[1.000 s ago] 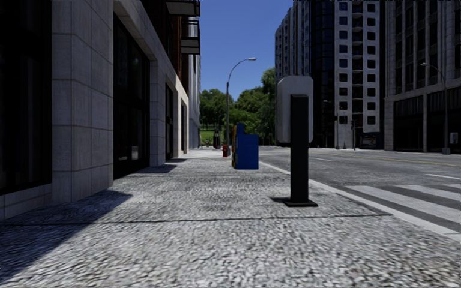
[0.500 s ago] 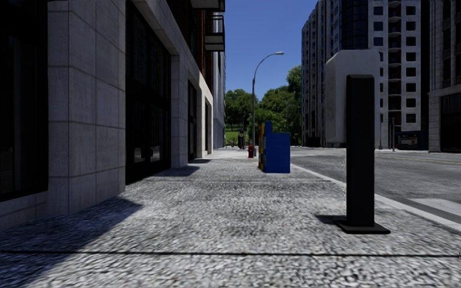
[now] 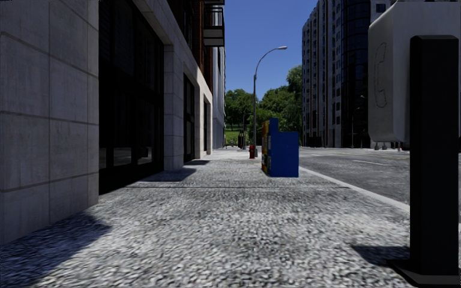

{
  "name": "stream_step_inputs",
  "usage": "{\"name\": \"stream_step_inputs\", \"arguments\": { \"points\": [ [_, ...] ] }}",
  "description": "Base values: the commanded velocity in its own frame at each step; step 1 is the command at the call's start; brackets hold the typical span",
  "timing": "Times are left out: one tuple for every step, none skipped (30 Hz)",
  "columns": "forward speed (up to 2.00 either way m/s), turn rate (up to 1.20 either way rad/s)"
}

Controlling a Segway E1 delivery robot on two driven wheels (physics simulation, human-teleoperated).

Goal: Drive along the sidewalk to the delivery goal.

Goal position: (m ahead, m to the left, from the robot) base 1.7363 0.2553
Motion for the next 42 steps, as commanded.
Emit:
{"name": "stream_step_inputs", "arguments": {
  "points": [
    [1.57, 0.0],
    [1.57, 0.0],
    [1.57, 0.0],
    [1.57, 0.0],
    [1.57, 0.0],
    [1.57, 0.0],
    [1.57, 0.0],
    [1.57, 0.0],
    [1.57, 0.0],
    [1.57, 0.0],
    [1.57, 0.0],
    [1.57, 0.0],
    [1.57, 0.0],
    [1.57, 0.0],
    [1.57, 0.0],
    [1.57, 0.0],
    [1.54, 0.0],
    [1.52, 0.0],
    [1.42, 0.0],
    [1.29, 0.0],
    [1.16, 0.0],
    [1.08, 0.0],
    [1.06, 0.0],
    [1.06, 0.0],
    [1.05, 0.0],
    [1.05, 0.0],
    [1.05, 0.0],
    [1.05, 0.0],
    [1.05, 0.0],
    [1.05, 0.0],
    [1.05, 0.0],
    [0.96, 0.0],
    [0.79, 0.0],
    [0.0, 0.0],
    [0.0, 0.0],
    [0.0, 0.0],
    [0.0, 0.0],
    [0.0, 0.0],
    [0.0, 0.0],
    [0.0, 0.0],
    [0.0, 0.0],
    [0.0, 0.0]
  ]
}}
